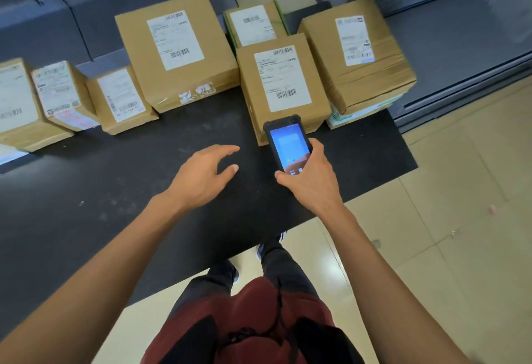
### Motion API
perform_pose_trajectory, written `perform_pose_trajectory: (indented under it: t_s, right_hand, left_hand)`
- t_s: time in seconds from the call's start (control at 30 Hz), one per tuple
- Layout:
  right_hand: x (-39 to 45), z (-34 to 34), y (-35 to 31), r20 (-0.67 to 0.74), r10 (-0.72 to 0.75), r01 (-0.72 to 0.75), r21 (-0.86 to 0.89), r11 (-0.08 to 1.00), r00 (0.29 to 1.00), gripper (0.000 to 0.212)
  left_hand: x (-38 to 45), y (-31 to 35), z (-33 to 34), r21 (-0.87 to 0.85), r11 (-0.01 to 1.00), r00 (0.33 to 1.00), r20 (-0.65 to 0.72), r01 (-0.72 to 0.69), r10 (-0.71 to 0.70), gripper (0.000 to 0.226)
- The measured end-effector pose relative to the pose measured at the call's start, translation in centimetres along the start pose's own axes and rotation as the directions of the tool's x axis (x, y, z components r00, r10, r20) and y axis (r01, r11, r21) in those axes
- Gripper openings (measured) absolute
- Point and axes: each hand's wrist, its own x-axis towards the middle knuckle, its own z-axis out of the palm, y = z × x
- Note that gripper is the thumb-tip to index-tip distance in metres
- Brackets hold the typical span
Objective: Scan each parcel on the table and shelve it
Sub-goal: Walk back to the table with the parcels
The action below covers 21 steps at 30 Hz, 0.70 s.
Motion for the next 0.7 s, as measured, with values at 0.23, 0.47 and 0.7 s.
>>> perform_pose_trajectory:
  t_s: [0.23, 0.47, 0.7]
  right_hand:
    - [1.1, -7.6, -0.5, -0.073, -0.042, 0.042, -0.005, 0.999, 0.996, 0.090]
    - [2.1, -10.3, -1.1, -0.012, -0.027, 0.026, -0.092, 0.995, 1.000, 0.097]
    - [1.5, -9.3, -2.1, 0.053, 0.049, -0.040, -0.170, 0.985, 0.997, 0.090]
  left_hand:
    - [5.9, 4.4, 1.2, 0.285, 0.952, 0.992, -0.019, -0.113, 0.124, 0.050]
    - [8.5, 5.0, 2.8, 0.413, 0.903, 0.990, -0.021, -0.120, 0.141, 0.055]
    - [8.8, 4.6, 2.9, 0.445, 0.884, 0.985, -0.014, -0.146, 0.169, 0.056]
